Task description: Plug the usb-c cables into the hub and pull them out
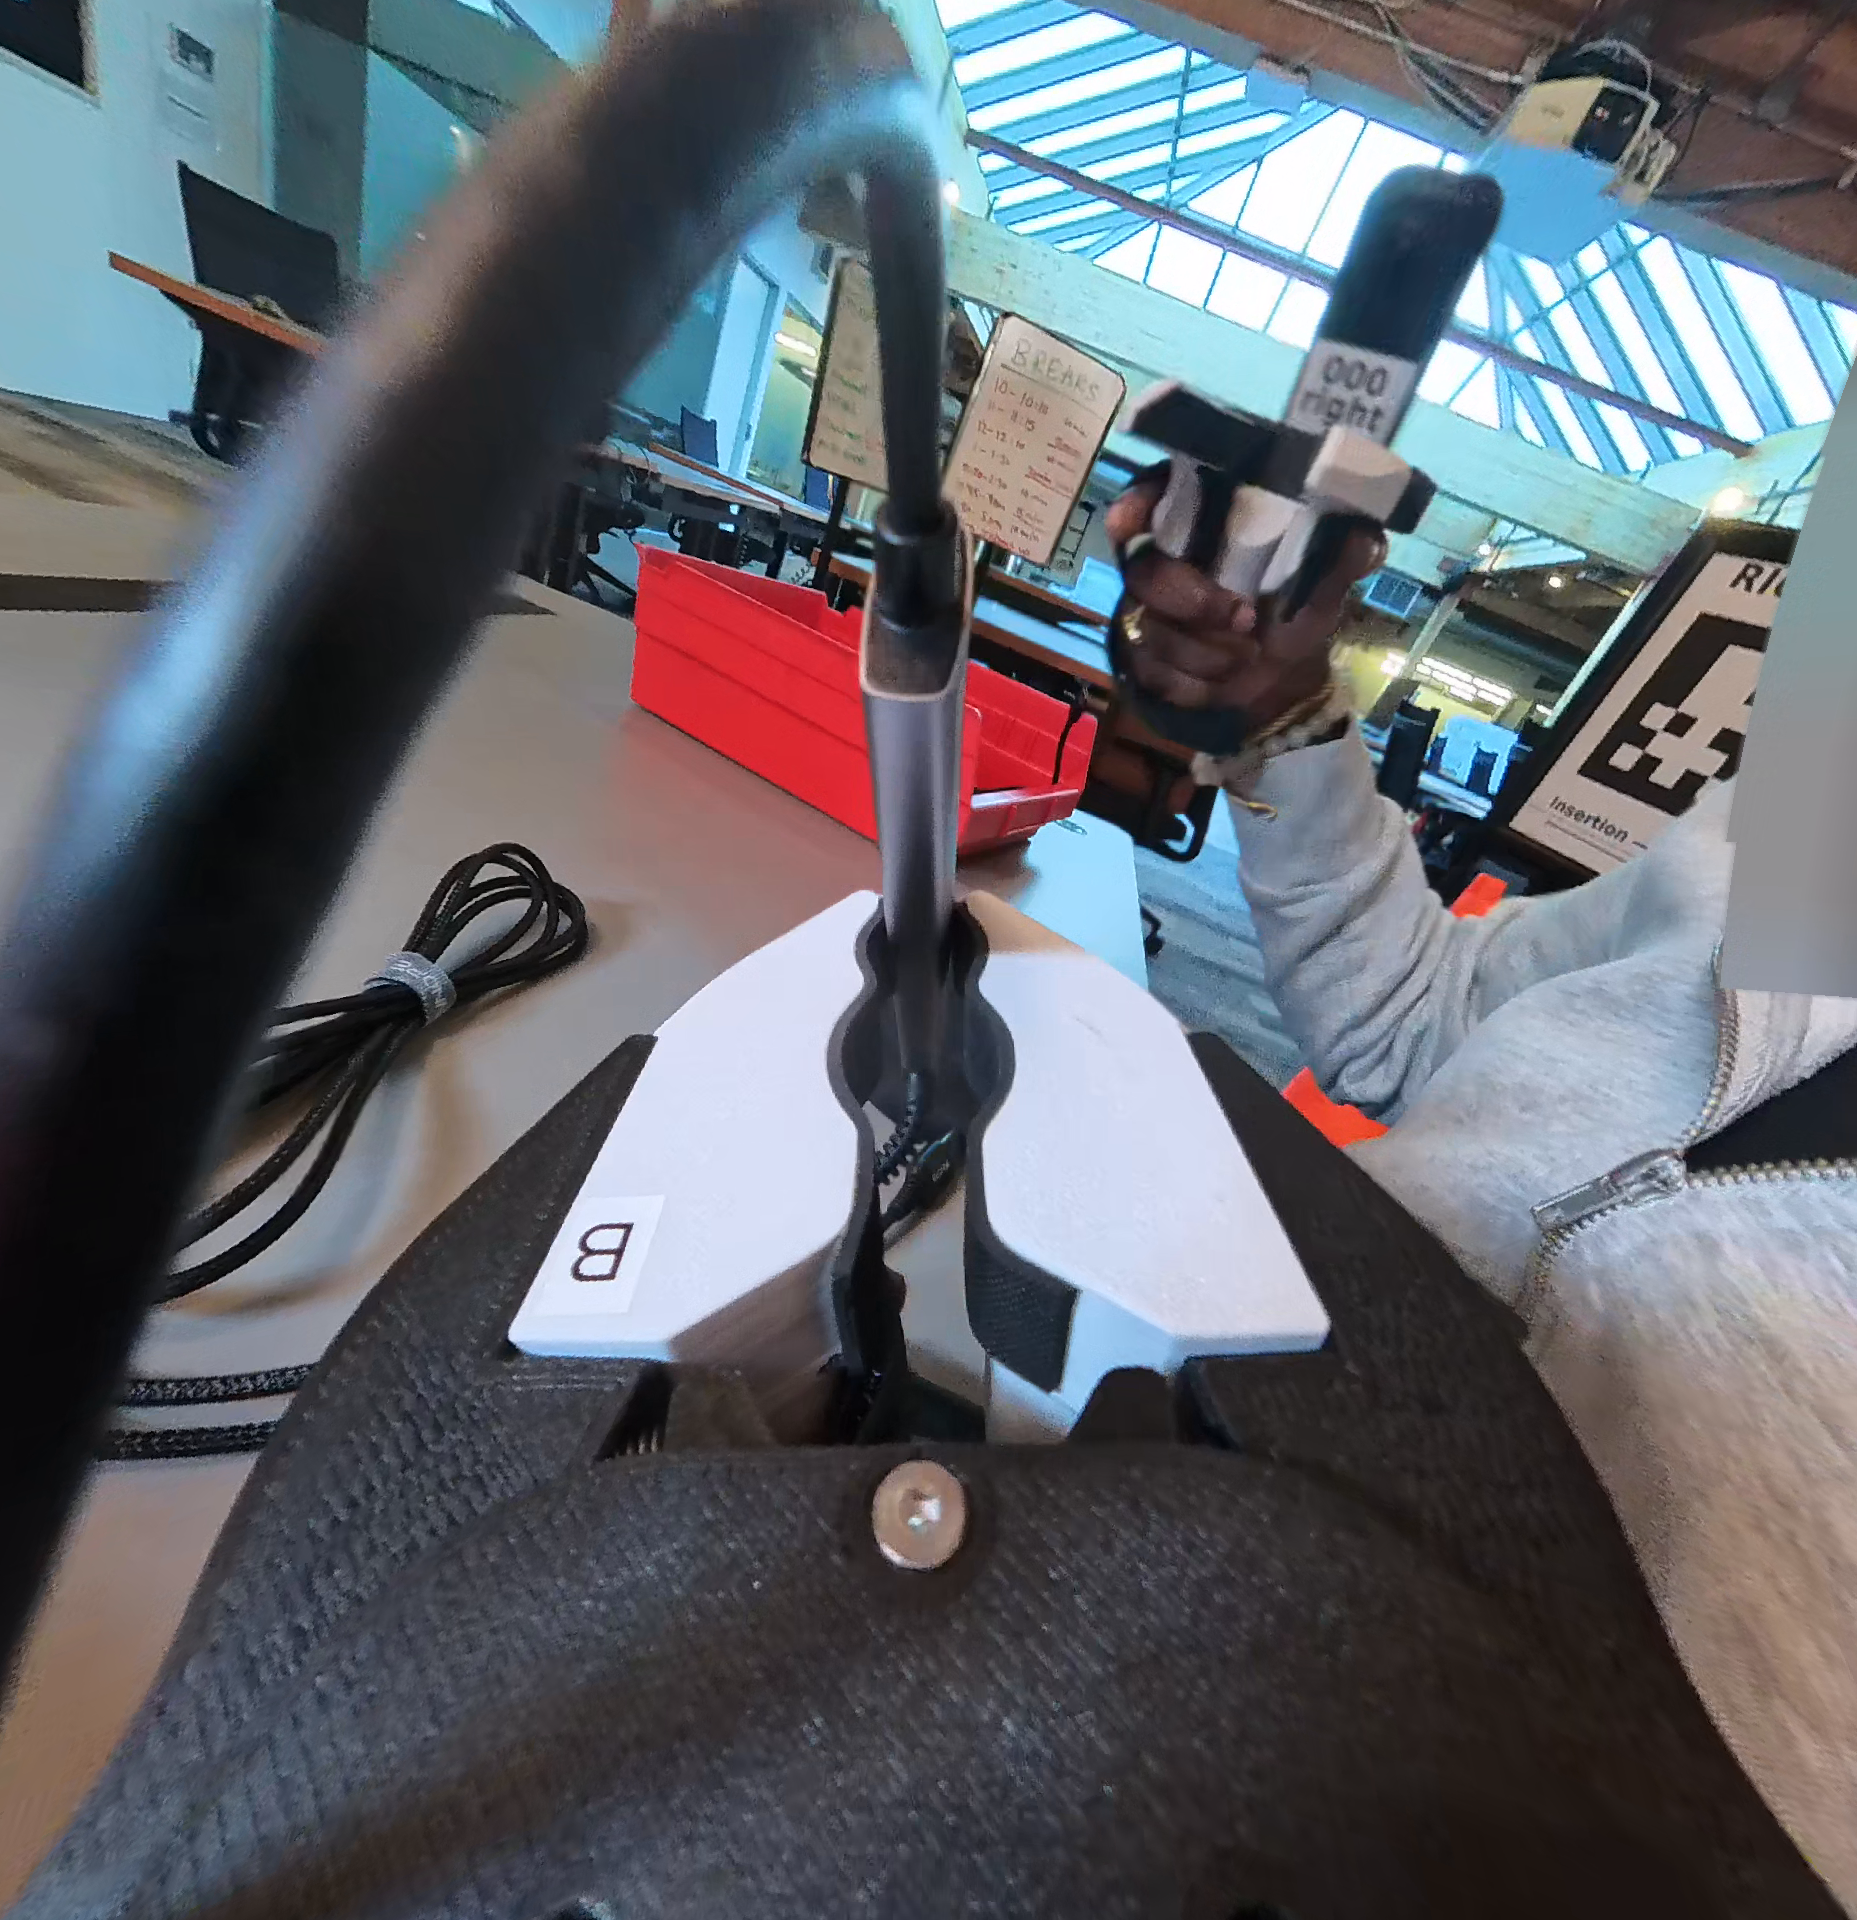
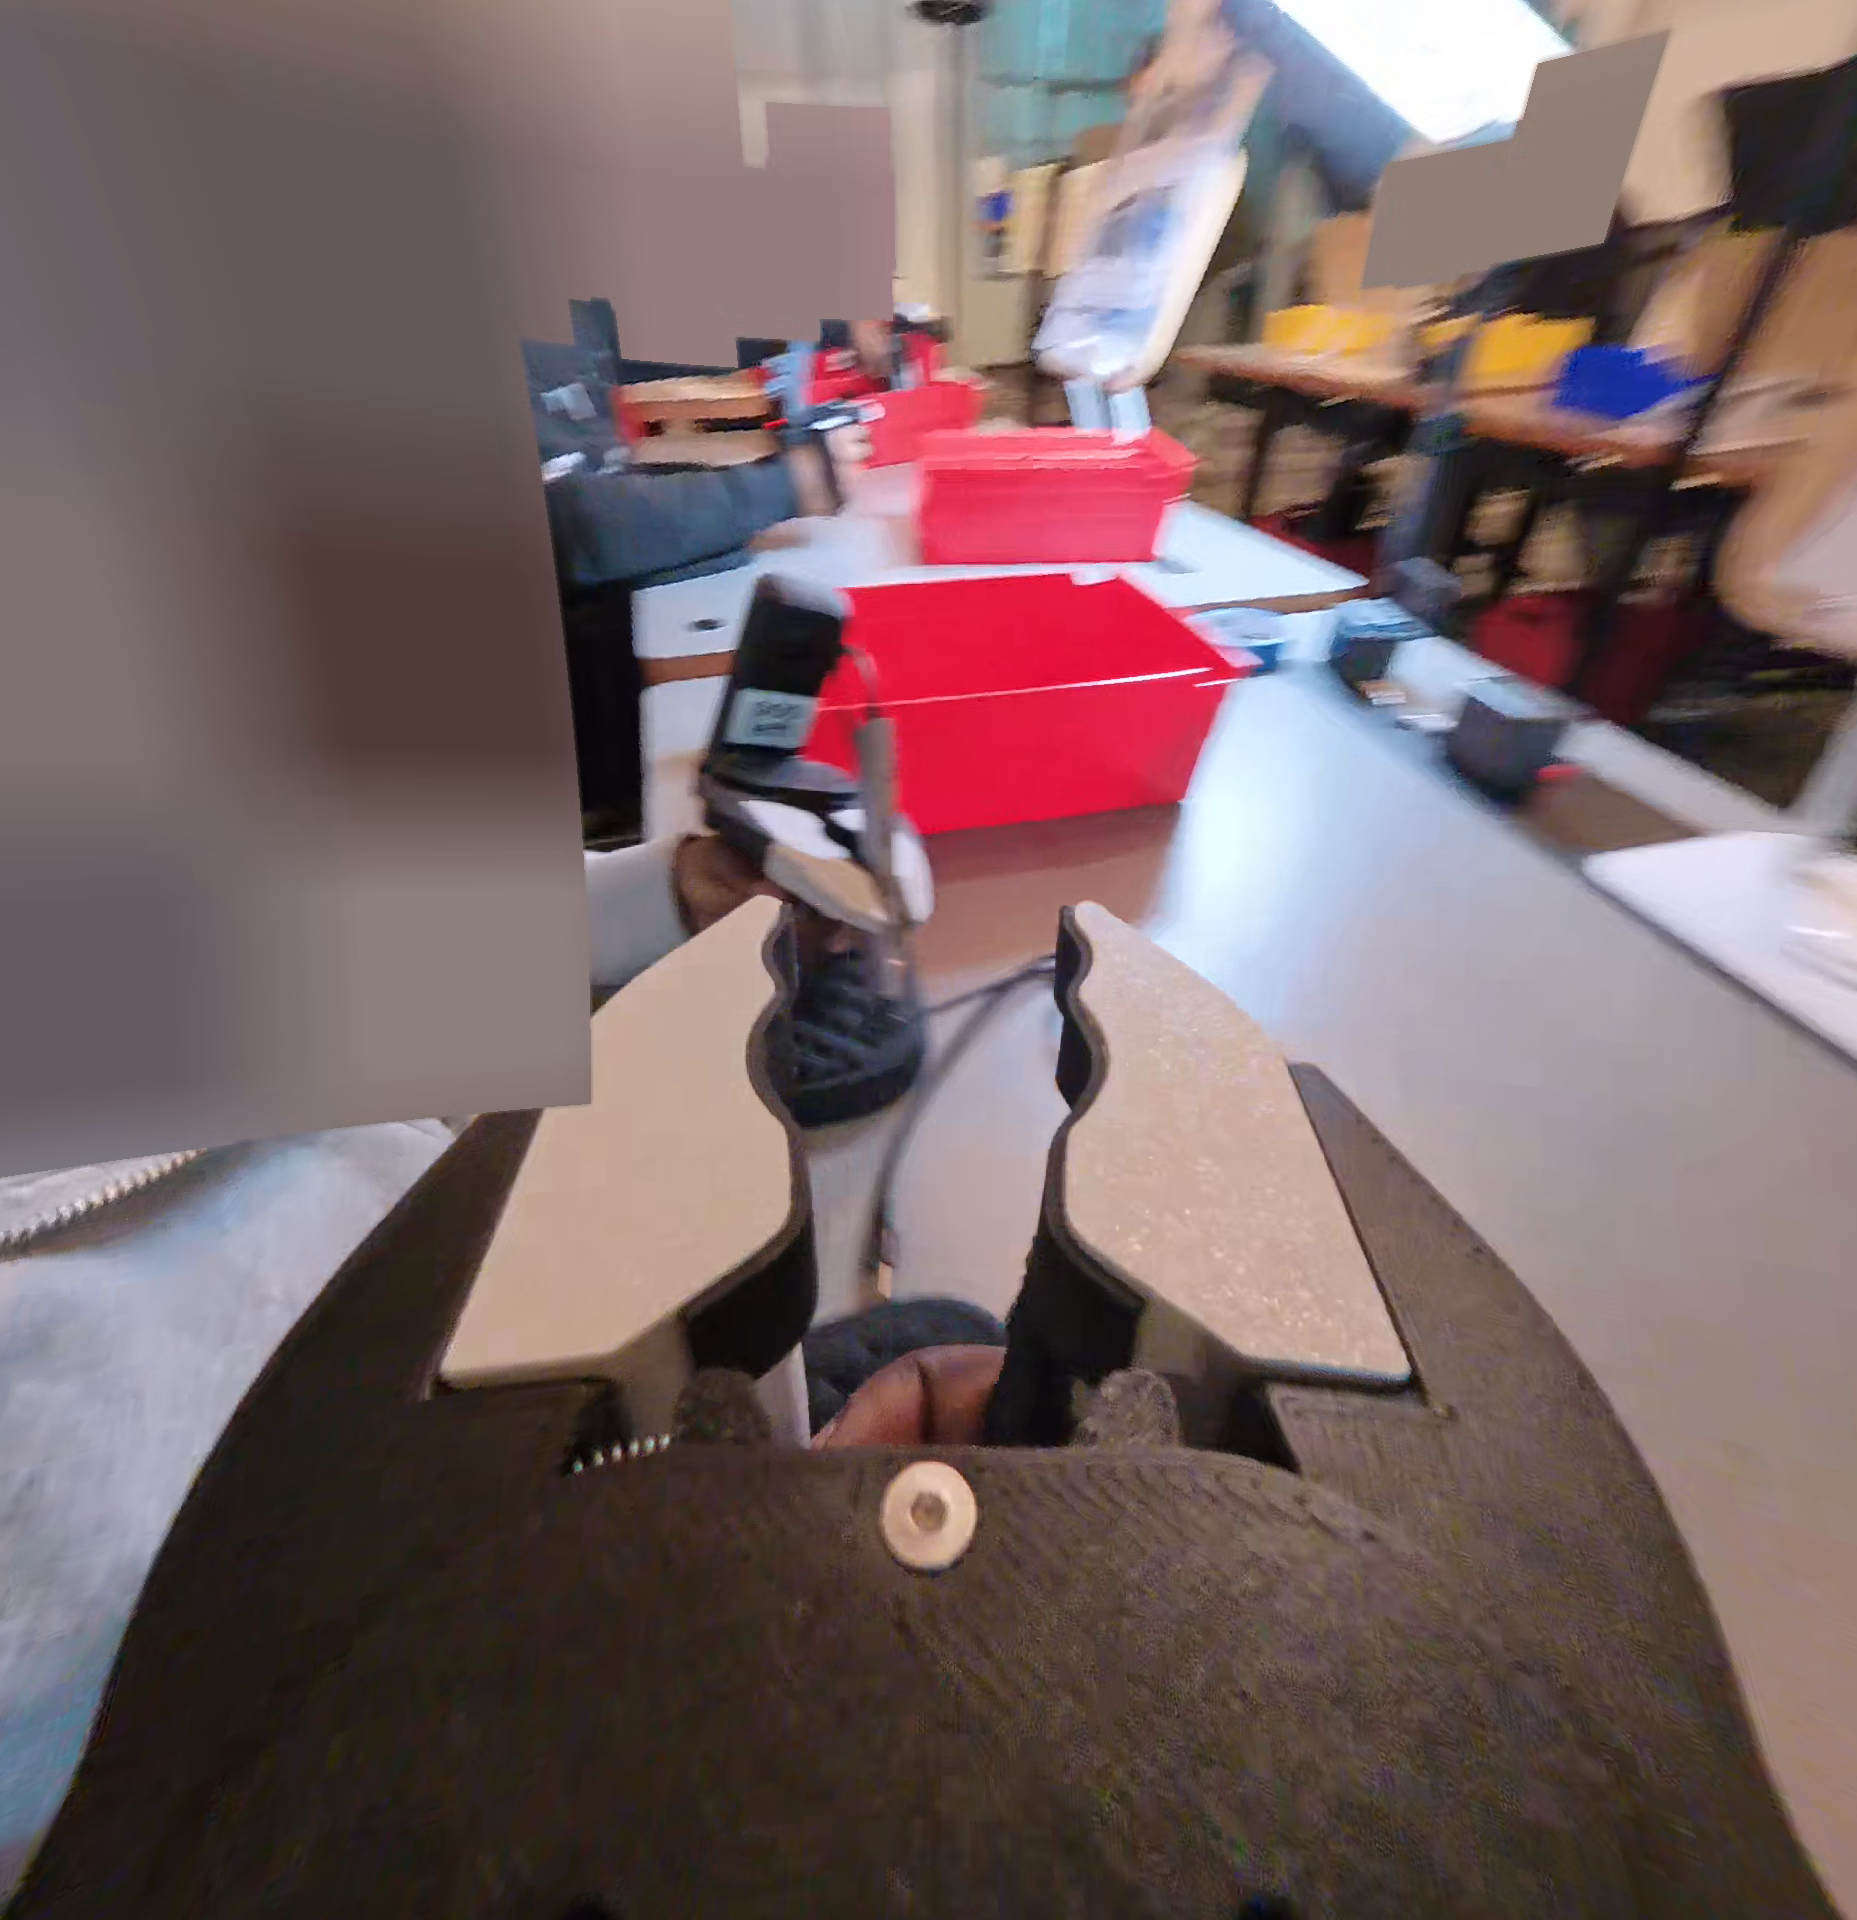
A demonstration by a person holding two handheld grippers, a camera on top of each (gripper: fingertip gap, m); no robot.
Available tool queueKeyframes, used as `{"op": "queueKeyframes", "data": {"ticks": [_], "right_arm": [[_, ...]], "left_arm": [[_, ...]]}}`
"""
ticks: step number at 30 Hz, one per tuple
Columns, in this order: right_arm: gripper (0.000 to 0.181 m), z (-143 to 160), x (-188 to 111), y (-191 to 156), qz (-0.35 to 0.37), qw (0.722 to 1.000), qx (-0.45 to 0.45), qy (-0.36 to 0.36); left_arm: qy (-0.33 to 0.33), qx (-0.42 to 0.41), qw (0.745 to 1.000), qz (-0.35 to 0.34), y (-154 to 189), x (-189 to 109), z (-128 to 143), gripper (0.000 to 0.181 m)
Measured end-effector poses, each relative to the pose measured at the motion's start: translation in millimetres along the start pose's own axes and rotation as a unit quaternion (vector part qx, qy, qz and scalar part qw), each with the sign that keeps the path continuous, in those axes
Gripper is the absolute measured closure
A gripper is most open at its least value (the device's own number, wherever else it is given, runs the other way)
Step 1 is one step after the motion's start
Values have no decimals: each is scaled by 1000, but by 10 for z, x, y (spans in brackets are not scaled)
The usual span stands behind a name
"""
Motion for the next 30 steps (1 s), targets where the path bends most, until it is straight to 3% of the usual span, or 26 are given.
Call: {"op": "queueKeyframes", "data": {"ticks": [2, 5, 9, 13, 16, 20, 22, 25, 30], "right_arm": [[134, 142, 488, -9, -65, 998, 18, -15], [134, 363, 1065, 50, -105, 992, 28, -56], [136, 621, 1402, 178, -130, 988, 65, -61], [142, 799, 1529, 120, -138, 984, 75, -83], [171, 792, 1556, 79, -120, 990, 47, -51], [174, 778, 1553, 56, -147, 986, 77, -15], [174, 769, 1573, 27, -157, 984, 86, -4], [174, 769, 1617, -14, -164, 980, 112, 14], [173, 782, 1595, -52, -158, 979, 128, -9]], "left_arm": [[-10, 7, 1000, 4, 15, 18, 7, 171], [-10, 12, 1000, 5, 24, 18, 6, 171], [64, -10, 998, 7, -11, -104, -38, 171], [129, -53, 990, 8, -84, -210, -66, 171], [124, -49, 991, 4, -79, -200, -64, 171], [141, -40, 989, 13, -54, -203, -70, 169], [112, -22, 993, 20, -17, -148, -60, 163], [123, 12, 992, 12, 48, -151, -75, 171], [110, 12, 994, 19, 55, -174, -71, 172]]}}
Point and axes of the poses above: each gripper's, where its closed fingertips meet, x out along the fingers, z out of its underside, y = z × x across the jaws, the point moved 10 cm from there along -x, back along the fingers
